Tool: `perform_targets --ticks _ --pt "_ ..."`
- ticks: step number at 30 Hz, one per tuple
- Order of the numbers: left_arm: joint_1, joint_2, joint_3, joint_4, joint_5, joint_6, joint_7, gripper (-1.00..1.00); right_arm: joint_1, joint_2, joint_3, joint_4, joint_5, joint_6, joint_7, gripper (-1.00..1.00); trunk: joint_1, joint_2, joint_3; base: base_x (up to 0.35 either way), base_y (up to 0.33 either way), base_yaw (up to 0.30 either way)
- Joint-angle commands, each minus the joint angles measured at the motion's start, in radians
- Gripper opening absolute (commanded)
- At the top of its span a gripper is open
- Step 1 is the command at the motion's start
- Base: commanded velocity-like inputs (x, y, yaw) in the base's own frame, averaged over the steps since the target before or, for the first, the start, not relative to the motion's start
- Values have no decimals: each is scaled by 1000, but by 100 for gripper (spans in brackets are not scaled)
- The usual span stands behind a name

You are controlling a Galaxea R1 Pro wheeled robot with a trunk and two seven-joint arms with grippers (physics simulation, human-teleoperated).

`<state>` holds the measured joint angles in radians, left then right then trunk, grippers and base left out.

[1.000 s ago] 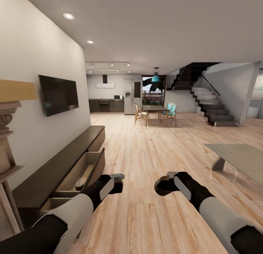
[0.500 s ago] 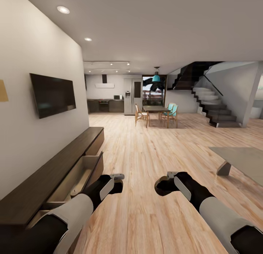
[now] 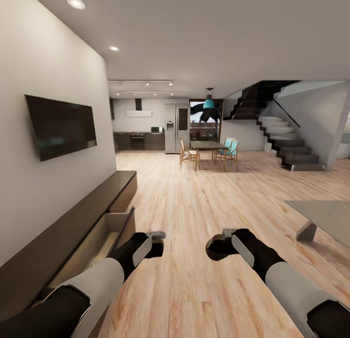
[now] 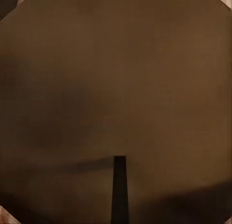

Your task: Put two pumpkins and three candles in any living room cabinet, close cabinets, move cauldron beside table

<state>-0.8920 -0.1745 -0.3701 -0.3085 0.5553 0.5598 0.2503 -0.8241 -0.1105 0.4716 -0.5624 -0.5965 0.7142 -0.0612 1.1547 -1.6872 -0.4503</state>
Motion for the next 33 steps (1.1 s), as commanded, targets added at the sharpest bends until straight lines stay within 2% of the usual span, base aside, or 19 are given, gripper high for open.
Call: perform_targets --ticks 1,26,33 --pt "-1 0 -4 -2 6 3 7 -100 -1 -2 7 -2 -9 2 -6 -100 1 -1 -1 333 0 0" --pt "-1 0 -4 -1 6 3 7 -100 -1 -2 7 -2 -9 2 -6 -100 1 -1 -1 333 0 0" --pt "-1 0 -4 -2 6 3 7 -100 -1 -2 7 -2 -8 3 -6 -100 1 -1 -9 263 0 0"
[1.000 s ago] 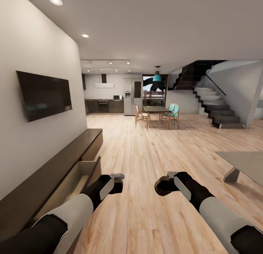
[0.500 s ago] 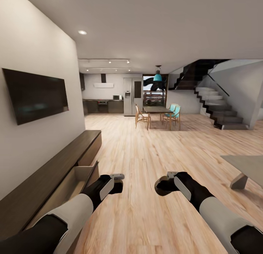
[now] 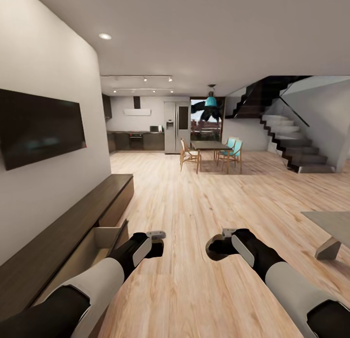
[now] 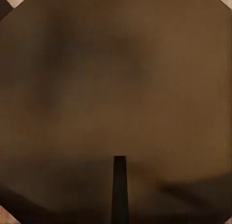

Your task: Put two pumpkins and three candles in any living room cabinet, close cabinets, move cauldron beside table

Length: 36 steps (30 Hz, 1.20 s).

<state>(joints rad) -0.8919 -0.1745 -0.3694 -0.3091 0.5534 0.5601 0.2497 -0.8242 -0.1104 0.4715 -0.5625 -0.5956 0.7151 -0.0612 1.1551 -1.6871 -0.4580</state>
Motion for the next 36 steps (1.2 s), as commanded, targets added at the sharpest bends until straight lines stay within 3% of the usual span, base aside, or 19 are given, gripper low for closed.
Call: perform_targets --ticks 1,15,36 --pt "-1 0 -5 -2 8 3 7 -100 -1 -2 7 -2 -10 2 -6 -100 0 -1 -2 53 0 0" --pt "-1 0 -5 -1 8 3 6 -100 -1 -2 7 -2 -9 1 -6 -100 0 -1 -2 32 -5 0" --pt "-1 0 -5 -1 8 3 6 -100 -1 -2 6 -2 -10 1 -6 -100 0 -1 -11 240 -165 47"
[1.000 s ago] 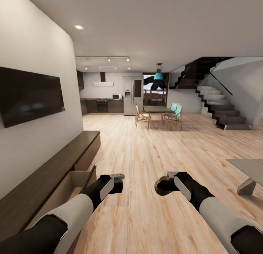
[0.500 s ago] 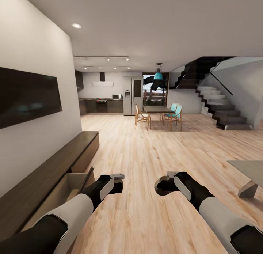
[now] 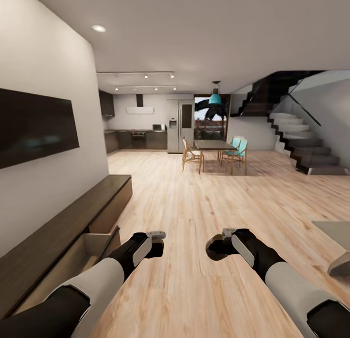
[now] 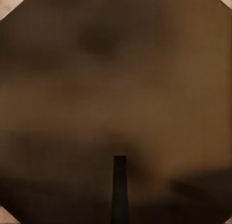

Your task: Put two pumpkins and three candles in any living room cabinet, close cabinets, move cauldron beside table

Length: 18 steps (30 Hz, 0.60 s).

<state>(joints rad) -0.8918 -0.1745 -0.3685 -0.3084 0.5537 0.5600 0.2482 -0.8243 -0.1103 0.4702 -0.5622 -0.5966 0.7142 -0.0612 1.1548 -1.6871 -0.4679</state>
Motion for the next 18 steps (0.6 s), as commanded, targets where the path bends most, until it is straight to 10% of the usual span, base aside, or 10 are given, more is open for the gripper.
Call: perform_targets --ticks 1,18 --pt "-1 0 -6 -1 8 3 8 -100 -1 -2 7 -2 -9 2 -6 -100 0 -1 -3 258 -186 140" --pt "-1 0 -6 -1 8 3 8 -100 -1 -2 8 -2 -9 2 -6 -100 0 -1 -15 258 -213 78"
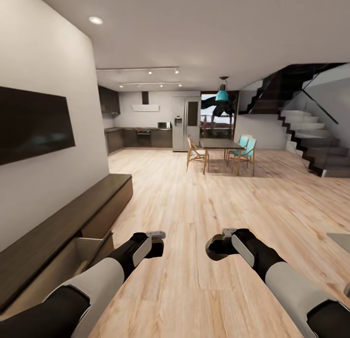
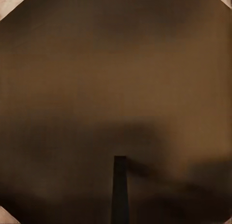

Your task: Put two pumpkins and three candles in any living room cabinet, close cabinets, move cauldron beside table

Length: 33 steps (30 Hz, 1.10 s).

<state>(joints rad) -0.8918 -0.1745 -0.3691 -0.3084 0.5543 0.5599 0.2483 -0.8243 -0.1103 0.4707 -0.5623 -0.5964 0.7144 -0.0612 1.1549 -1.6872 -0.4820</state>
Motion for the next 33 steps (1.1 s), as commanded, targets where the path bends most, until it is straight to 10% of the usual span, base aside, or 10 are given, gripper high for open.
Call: perform_targets --ticks 1,33 --pt "-1 0 -5 -1 7 3 8 -100 -1 -2 7 -2 -10 2 -6 -100 0 -1 -1 241 -221 48" --pt "-1 0 -5 -1 7 3 8 -100 -1 -2 9 -2 -8 2 -11 -100 0 -1 -1 80 -285 259"
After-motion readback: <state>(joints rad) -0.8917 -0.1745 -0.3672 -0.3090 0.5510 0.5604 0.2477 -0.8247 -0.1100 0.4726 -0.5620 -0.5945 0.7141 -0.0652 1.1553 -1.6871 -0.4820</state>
